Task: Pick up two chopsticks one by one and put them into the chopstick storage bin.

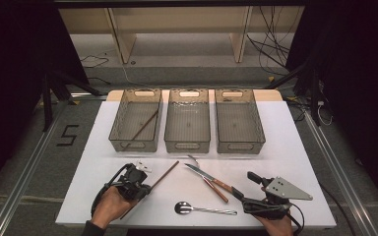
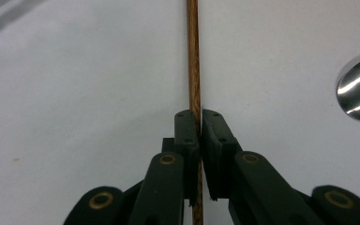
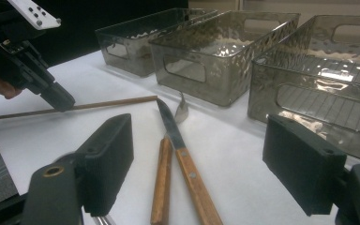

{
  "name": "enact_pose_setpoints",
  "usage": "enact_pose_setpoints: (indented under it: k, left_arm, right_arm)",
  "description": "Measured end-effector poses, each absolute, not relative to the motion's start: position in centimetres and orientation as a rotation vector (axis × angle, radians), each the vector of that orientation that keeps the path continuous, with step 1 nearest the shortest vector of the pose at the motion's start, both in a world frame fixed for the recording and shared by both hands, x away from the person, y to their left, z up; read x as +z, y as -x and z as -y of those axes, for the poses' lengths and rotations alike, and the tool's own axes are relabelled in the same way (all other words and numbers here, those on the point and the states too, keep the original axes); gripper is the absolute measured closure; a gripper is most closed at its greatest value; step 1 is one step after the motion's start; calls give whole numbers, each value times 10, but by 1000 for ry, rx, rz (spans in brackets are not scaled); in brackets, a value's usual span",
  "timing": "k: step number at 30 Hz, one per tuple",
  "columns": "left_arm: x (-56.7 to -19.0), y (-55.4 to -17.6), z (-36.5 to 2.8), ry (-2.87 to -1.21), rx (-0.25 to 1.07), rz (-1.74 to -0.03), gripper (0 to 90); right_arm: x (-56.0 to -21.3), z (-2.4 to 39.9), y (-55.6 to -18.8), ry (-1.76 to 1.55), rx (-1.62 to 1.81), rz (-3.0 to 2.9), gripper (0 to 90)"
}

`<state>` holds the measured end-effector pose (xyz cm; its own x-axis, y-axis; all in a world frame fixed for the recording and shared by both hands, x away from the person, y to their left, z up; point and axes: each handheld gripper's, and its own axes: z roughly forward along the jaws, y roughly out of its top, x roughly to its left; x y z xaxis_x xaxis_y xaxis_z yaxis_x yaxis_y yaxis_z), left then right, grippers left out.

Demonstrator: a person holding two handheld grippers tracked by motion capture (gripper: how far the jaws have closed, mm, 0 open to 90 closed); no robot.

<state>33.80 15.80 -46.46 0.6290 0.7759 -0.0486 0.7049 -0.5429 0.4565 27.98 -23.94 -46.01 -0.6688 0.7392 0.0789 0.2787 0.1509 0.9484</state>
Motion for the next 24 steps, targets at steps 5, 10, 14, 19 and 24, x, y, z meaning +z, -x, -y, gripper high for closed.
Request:
enact_pose_setpoints:
  k: [5,10,14,19,24]
  left_arm:
    - [-466,-339,-159,-2418,211,-1170,849]
    - [-470,-342,-160,-2450,173,-1183,846]
    - [-469,-344,-155,-2492,147,-1208,835]
    - [-468,-348,-152,-2513,128,-1235,832]
    - [-468,-347,-152,-2518,133,-1223,838]
  right_arm:
    - [-460,239,-280,-971,1528,-2031,253]
    - [-460,239,-280,-969,1528,-2033,253]
    - [-460,239,-280,-972,1526,-2033,253]
    - [-461,238,-280,-965,1526,-2035,253]
    - [-461,238,-280,-966,1527,-2033,253]
